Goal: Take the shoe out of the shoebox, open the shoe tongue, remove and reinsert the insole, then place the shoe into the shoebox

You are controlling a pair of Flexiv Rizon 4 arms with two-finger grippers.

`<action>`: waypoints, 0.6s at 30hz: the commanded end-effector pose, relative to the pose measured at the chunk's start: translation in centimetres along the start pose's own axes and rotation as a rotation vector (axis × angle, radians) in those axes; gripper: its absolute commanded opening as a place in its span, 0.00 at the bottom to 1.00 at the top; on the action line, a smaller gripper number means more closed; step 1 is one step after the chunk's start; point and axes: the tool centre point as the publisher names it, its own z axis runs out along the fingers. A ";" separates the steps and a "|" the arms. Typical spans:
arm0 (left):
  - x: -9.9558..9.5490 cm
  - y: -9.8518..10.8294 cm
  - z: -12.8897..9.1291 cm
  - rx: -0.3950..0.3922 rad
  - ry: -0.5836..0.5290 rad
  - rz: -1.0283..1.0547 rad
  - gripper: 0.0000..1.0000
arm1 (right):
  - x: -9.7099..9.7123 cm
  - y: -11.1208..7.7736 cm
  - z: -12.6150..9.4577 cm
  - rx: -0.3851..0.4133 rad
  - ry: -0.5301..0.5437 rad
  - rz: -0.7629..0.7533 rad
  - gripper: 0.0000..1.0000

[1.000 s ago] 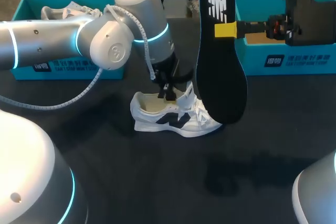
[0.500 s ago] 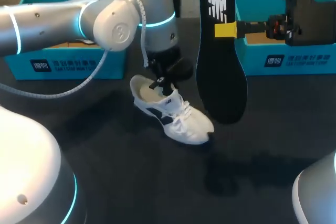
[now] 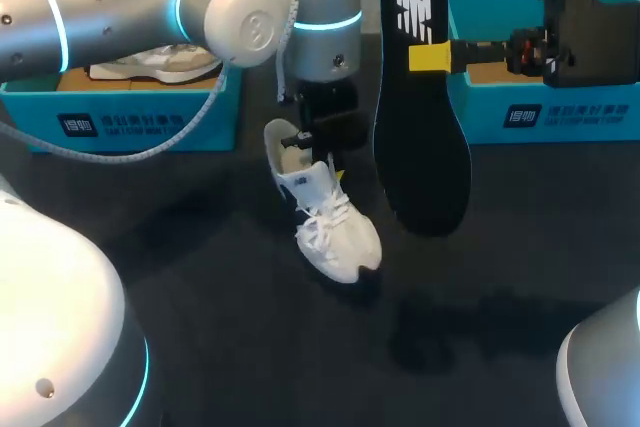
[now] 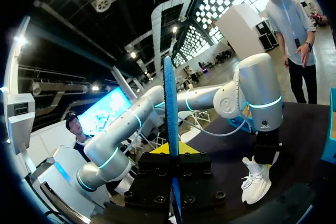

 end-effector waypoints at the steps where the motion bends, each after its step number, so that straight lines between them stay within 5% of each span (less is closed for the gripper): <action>1: -0.8 0.3 -0.4 0.012 0.074 0.078 0.00 | -0.1 0.1 0.3 0.002 0.000 0.001 0.00; 18: -2.0 -0.8 1.0 -0.025 0.126 0.263 0.00 | -0.1 0.1 0.3 0.002 0.000 0.001 0.00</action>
